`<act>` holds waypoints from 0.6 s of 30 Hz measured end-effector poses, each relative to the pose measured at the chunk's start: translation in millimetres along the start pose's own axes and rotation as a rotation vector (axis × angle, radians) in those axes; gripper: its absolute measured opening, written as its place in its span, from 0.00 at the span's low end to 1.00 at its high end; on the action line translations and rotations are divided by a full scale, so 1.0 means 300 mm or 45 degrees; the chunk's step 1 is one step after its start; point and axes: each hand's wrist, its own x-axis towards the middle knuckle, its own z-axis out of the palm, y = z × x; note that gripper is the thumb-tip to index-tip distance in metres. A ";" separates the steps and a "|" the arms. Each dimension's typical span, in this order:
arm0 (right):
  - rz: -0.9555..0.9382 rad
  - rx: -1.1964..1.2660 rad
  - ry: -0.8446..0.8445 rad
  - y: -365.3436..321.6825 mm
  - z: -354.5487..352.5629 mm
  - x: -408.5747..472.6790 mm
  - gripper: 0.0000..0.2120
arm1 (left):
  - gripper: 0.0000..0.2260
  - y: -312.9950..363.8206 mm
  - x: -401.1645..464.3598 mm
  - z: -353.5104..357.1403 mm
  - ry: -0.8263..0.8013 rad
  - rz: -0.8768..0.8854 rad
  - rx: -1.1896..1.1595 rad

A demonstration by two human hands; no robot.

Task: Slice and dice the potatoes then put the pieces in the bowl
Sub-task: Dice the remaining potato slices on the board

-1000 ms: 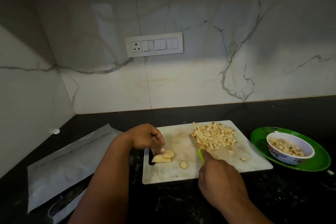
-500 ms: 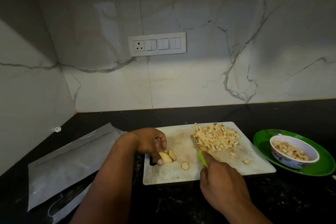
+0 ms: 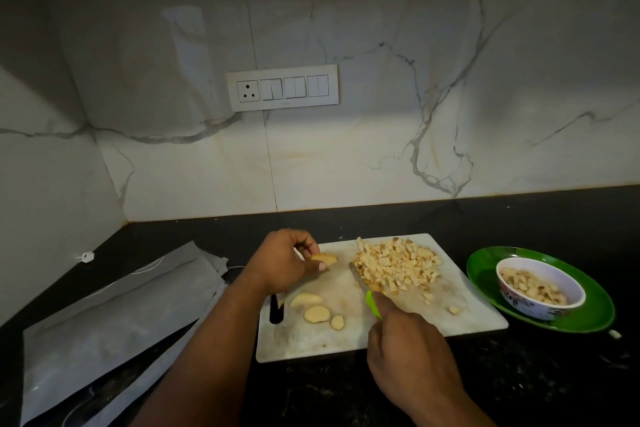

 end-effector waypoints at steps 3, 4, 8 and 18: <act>0.019 0.004 0.009 0.000 -0.003 0.004 0.27 | 0.08 0.011 0.003 0.031 0.030 -0.016 0.057; 0.014 0.009 0.009 -0.003 -0.004 0.004 0.27 | 0.08 0.017 0.003 0.039 0.021 -0.026 0.092; 0.002 0.003 -0.024 -0.005 -0.008 -0.001 0.26 | 0.09 0.022 0.008 0.056 -0.142 -0.062 0.192; -0.031 0.099 0.082 -0.004 -0.013 -0.001 0.24 | 0.14 -0.020 0.009 0.036 -0.428 -0.004 0.119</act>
